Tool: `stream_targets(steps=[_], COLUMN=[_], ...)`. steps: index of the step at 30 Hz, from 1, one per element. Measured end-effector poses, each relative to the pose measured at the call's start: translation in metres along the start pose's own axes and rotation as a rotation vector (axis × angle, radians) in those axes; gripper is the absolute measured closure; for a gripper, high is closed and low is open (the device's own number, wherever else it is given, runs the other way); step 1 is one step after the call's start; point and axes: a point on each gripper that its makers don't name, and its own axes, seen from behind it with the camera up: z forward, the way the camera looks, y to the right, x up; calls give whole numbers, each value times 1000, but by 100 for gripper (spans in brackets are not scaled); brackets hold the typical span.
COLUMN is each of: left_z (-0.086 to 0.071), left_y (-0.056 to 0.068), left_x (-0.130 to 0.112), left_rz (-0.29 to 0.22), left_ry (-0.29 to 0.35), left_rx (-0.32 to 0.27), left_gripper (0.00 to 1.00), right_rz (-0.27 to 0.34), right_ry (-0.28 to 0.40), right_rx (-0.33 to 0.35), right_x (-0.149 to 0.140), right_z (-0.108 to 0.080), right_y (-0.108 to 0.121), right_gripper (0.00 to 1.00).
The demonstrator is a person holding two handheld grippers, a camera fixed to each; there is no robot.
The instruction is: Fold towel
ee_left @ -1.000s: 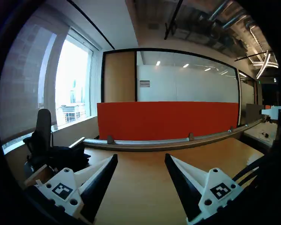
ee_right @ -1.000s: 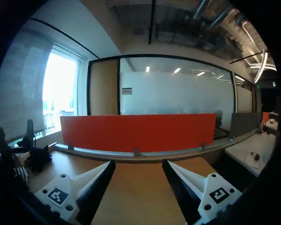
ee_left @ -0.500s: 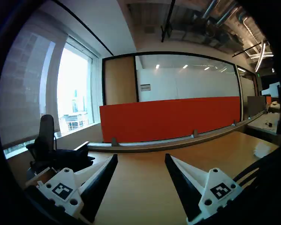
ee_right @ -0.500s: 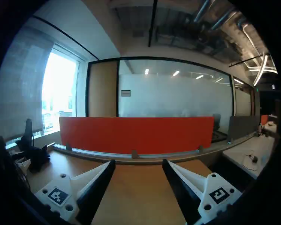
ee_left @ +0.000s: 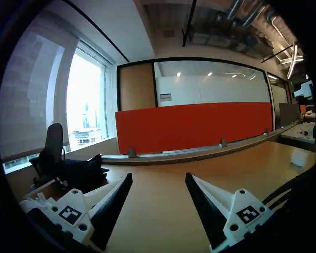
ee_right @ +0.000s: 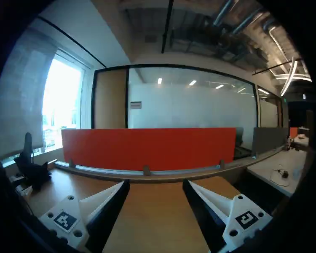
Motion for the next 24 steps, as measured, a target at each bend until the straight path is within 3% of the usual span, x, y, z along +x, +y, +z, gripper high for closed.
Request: stream_targets(steps=[15, 24], left_z=[4, 4], left_y=[-6, -4], left_x=[-51, -63], left_rz=[-66, -84], left_ry=[5, 10], left_rx=[0, -3], left_gripper=[7, 7], right_rz=[-30, -48], right_ry=[11, 3], right_rx=[-10, -14], right_x=[-30, -39], right_z=[1, 0], right_y=[-8, -7], right_gripper=[3, 3])
